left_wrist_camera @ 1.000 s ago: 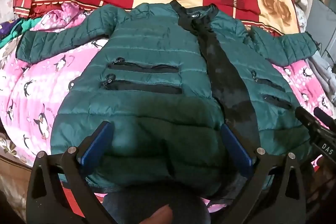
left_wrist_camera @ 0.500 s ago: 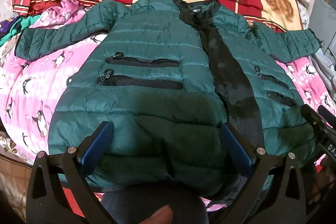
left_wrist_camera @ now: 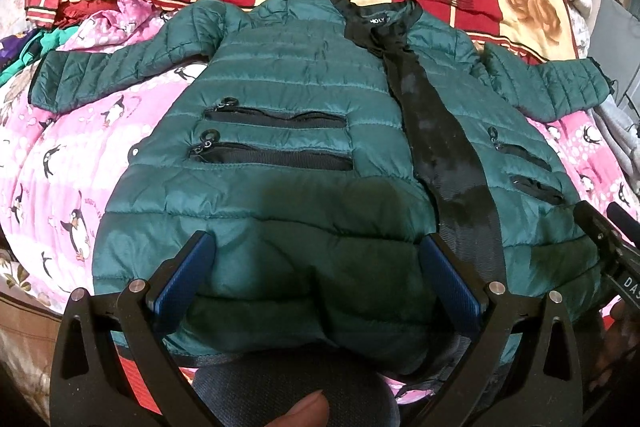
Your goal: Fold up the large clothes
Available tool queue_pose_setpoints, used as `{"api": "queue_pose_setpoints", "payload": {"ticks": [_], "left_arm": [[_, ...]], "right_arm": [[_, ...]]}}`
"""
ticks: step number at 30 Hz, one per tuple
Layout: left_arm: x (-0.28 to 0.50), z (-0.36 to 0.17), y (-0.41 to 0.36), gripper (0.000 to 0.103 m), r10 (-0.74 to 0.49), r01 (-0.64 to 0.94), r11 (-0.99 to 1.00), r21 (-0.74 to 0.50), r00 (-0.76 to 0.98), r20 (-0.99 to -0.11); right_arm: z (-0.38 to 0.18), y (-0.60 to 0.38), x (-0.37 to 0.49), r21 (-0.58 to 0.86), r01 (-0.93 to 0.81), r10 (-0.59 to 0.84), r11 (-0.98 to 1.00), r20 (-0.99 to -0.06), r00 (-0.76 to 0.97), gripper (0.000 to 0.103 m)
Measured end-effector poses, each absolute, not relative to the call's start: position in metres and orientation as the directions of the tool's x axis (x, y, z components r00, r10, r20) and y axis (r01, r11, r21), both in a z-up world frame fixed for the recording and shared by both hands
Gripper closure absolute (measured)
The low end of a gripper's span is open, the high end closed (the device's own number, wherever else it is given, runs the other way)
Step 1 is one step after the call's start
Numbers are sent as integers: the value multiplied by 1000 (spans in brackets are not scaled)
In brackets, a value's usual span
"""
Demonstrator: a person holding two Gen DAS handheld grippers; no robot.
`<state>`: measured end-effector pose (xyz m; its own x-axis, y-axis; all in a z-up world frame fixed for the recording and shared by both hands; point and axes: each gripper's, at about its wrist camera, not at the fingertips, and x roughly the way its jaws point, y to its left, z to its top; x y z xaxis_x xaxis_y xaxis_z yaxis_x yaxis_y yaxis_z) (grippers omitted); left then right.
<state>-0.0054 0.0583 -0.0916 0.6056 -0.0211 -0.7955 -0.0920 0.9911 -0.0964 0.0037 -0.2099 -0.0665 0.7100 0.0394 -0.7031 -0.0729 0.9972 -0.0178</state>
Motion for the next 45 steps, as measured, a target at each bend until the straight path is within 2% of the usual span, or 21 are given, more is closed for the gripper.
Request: {"api": "queue_pose_setpoints", "payload": {"ticks": [23,31,45], "left_arm": [[-5,-90,62,0,-28,-95,990,-107,603,-797],[-5,-90,64,0,-29,-98,989,-111,604,-796],[-5,-91,65,0,-28,-98,989,-109,604,-797]], "right_arm": [[-67,-207,3,-60,-89,18,994,-723,690,9],[-64,-212,2,-5,-90,59,996,-711,701,9],[-66,-216,2,1,-86,61,996,-709,702,9]]}}
